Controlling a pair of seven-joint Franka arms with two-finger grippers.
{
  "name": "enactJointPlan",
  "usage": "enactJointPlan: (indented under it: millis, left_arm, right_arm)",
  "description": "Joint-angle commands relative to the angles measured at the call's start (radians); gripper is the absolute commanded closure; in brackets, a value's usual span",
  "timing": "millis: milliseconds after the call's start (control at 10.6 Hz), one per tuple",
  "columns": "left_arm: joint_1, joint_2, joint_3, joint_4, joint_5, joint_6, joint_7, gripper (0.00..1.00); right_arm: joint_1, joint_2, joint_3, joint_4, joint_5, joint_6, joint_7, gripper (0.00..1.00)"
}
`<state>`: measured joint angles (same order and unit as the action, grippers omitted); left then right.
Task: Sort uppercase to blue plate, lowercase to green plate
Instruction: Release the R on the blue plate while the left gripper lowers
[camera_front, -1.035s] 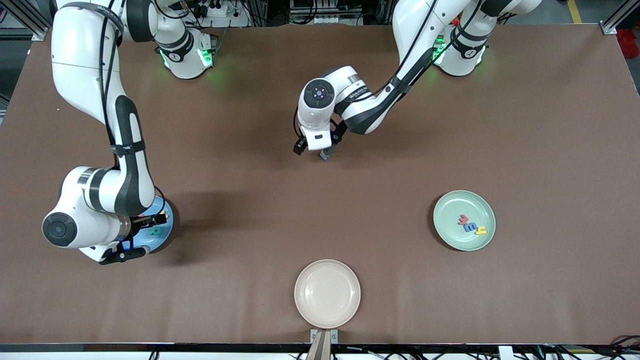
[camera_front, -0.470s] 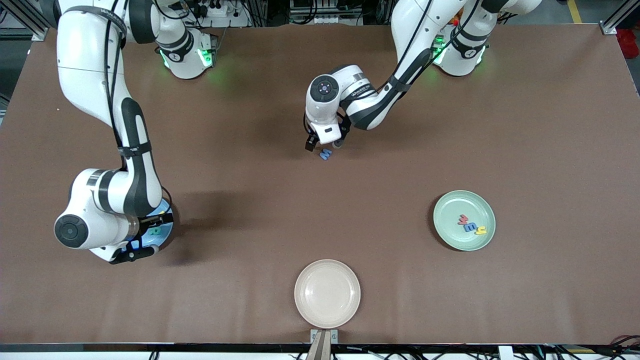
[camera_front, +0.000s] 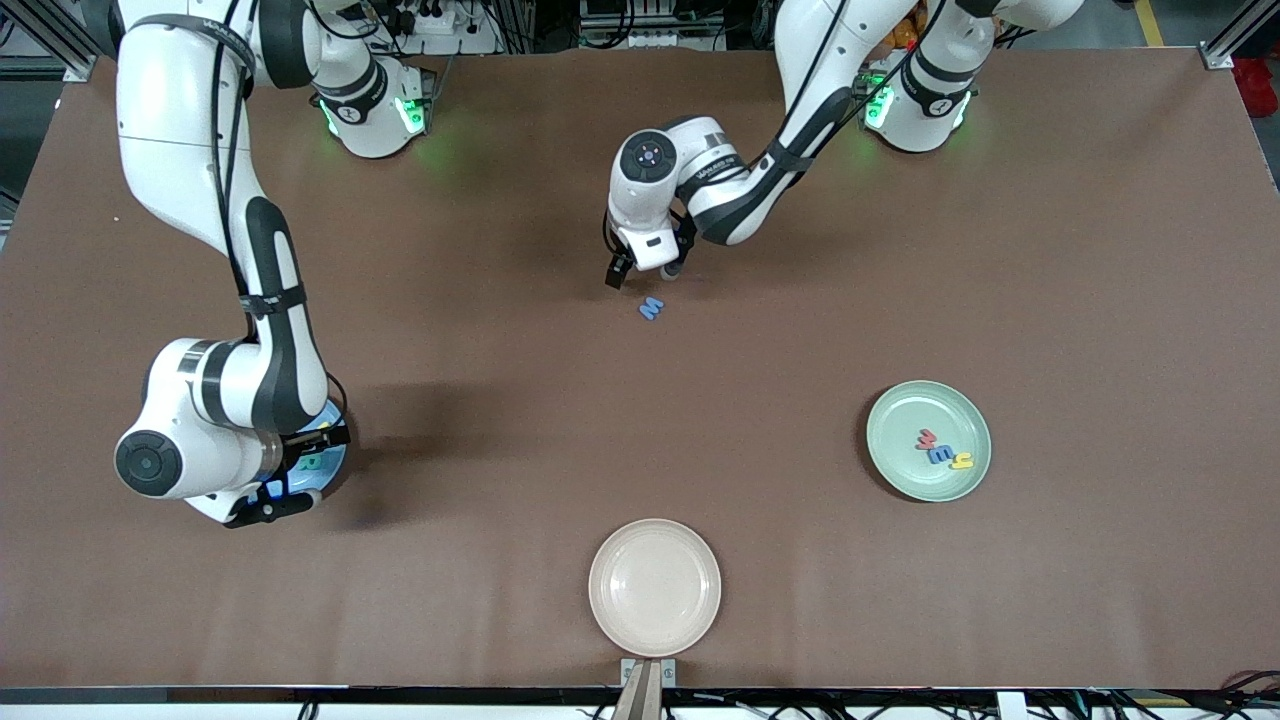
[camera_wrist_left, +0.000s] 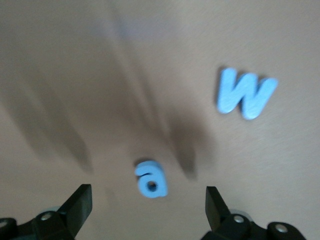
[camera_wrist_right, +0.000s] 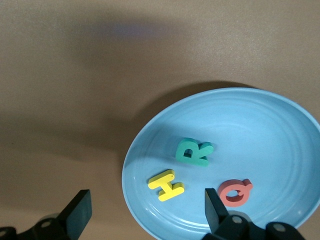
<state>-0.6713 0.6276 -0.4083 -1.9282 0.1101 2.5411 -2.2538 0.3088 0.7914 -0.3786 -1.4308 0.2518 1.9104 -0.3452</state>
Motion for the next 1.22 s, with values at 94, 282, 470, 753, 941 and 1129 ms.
enactJointPlan:
  millis: [94, 282, 470, 753, 941, 1129]
  left_arm:
    - [-0.002, -0.028, 0.006, -0.057, 0.048, 0.018, -0.035, 0.0]
    - [0.009, -0.023, 0.008, -0.051, 0.069, 0.018, -0.035, 0.0]
    - [0.007, -0.022, 0.006, -0.046, 0.069, 0.018, -0.035, 0.0]
    - [-0.005, -0.014, 0.006, -0.037, 0.068, 0.019, -0.036, 0.0]
    - [-0.007, -0.008, 0.006, -0.037, 0.069, 0.031, -0.036, 0.0]
    - [-0.007, 0.001, 0.006, -0.031, 0.069, 0.033, -0.036, 0.0]
  right_arm:
    - [-0.013, -0.001, 0.009, -0.005, 0.012, 0.002, -0.017, 0.0]
    - [-0.011, -0.001, 0.009, -0.005, 0.012, 0.002, -0.017, 0.0]
    - [-0.011, -0.001, 0.009, -0.005, 0.012, 0.002, -0.017, 0.0]
    - [-0.011, -0.001, 0.009, -0.005, 0.012, 0.002, -0.017, 0.0]
    - [-0.011, -0.001, 0.009, -0.005, 0.012, 0.002, -0.017, 0.0]
    - [-0.014, -0.001, 0.009, -0.005, 0.012, 0.002, -0.017, 0.0]
